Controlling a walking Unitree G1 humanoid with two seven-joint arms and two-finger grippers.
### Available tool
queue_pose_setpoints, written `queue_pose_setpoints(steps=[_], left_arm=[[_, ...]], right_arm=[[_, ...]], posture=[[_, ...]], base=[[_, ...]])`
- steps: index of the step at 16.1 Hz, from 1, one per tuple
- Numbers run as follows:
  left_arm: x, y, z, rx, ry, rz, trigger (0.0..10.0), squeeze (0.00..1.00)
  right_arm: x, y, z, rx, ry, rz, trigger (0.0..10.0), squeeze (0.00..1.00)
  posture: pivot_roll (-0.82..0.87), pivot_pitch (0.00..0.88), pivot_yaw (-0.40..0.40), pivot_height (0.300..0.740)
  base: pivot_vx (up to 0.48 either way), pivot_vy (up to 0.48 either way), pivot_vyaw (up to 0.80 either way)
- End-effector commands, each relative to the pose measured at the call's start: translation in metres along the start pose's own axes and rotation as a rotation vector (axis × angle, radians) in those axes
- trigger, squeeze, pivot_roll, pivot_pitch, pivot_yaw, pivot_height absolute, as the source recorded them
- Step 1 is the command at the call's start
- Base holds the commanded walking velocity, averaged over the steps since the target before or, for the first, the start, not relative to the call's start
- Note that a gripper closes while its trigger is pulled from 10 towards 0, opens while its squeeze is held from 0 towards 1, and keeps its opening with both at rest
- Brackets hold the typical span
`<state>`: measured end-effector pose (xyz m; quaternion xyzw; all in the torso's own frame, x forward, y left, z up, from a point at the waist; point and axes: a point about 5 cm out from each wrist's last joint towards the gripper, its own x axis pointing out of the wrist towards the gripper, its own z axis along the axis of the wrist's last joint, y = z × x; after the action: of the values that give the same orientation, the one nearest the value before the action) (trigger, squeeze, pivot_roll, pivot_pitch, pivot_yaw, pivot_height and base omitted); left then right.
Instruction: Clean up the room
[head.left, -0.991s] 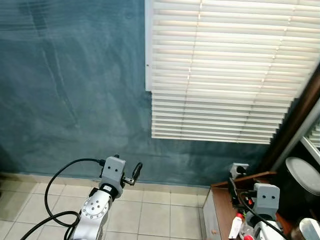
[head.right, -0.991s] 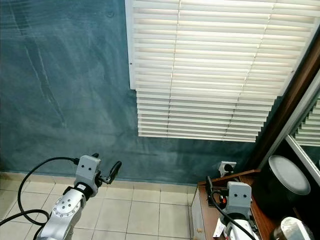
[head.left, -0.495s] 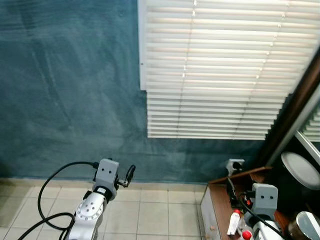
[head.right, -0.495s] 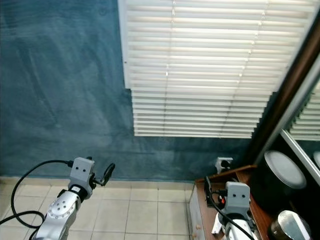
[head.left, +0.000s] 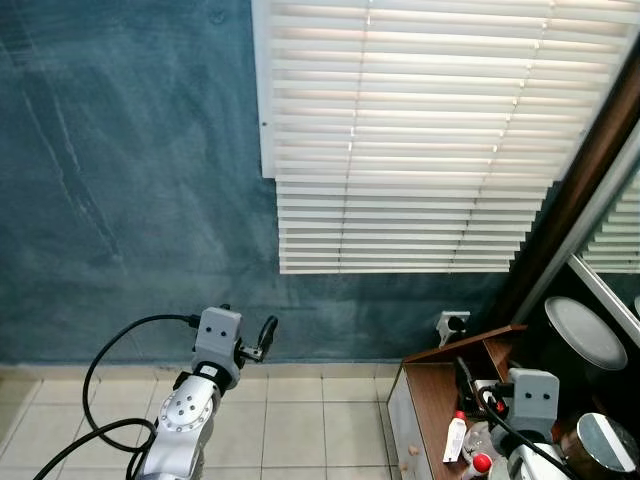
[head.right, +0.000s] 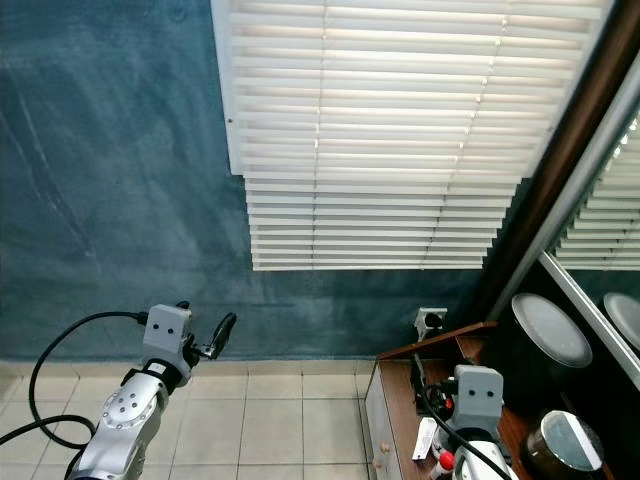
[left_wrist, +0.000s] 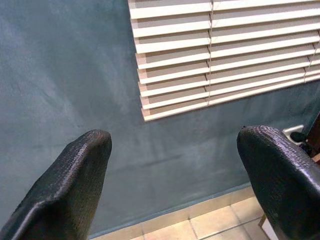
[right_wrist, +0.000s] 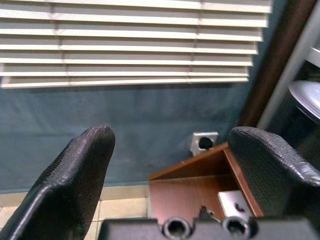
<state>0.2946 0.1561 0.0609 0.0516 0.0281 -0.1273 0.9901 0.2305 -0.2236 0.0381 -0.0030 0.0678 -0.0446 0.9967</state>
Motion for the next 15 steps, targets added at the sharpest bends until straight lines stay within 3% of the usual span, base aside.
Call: queue_pose_setpoints(steps=[1,15], left_arm=[[-0.001,0.0001,0.0003,0.012,-0.001,0.001,10.0,0.0],[-0.0017,0.0009,0.0023,0.016,-0.005,0.008,10.0,0.0]], right_arm=[[0.003,-0.0001,0.0046,0.008,-0.018,0.007,10.0,0.0],[0.0047,-0.0009,0.0025,-0.007,0.003,0.001,10.0,0.0]], posture=[[-0.05,0.0,-0.058,0.74],[-0.05,0.0,-0.055,0.74]], base=[[0.0,0.0,0.0],[0.0,0.0,0.0]])
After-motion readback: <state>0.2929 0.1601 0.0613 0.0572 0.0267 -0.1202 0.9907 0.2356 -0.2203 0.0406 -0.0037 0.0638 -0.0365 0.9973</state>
